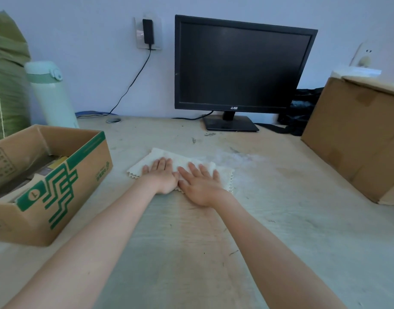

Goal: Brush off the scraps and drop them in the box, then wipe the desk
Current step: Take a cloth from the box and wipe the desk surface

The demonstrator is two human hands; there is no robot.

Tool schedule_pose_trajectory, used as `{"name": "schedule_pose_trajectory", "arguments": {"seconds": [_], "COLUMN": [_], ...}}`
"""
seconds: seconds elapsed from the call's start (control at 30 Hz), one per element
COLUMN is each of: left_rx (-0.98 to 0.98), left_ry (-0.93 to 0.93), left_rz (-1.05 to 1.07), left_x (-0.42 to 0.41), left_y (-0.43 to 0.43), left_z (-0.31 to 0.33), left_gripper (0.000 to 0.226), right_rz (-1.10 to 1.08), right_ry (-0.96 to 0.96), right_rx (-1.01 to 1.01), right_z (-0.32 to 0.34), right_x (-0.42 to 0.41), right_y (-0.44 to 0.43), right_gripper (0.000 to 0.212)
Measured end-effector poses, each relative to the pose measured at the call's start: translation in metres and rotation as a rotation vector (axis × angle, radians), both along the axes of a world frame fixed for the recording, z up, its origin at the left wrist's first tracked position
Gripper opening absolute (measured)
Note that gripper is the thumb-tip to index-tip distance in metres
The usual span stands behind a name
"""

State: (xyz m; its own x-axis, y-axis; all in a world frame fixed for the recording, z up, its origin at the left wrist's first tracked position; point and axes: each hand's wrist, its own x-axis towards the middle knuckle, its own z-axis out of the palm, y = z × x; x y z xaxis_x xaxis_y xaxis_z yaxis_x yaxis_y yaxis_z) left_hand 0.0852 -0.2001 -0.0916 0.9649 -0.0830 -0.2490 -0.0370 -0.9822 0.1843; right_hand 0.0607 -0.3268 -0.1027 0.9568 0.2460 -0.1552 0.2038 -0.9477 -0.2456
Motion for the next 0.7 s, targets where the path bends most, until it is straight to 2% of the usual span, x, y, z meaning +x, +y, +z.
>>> {"name": "schedule_pose_trajectory", "arguments": {"seconds": [0.27, 0.4, 0.7], "left_rx": [0.035, 0.027, 0.011], "left_ry": [0.074, 0.051, 0.01], "left_rz": [0.0, 0.017, 0.061], "left_x": [-0.046, -0.063, -0.019], "left_y": [0.014, 0.017, 0.008], "left_z": [-0.005, -0.008, -0.005], "left_gripper": [0.057, 0.058, 0.059], "right_rz": [0.124, 0.12, 0.01], "right_ry": [0.012, -0.002, -0.009], "right_rx": [-0.005, 0.004, 0.016], "right_z": [-0.004, -0.007, -0.004], "right_x": [-0.049, -0.062, -0.028], "right_y": [0.003, 0.009, 0.016], "right_gripper": [0.054, 0.055, 0.054]}}
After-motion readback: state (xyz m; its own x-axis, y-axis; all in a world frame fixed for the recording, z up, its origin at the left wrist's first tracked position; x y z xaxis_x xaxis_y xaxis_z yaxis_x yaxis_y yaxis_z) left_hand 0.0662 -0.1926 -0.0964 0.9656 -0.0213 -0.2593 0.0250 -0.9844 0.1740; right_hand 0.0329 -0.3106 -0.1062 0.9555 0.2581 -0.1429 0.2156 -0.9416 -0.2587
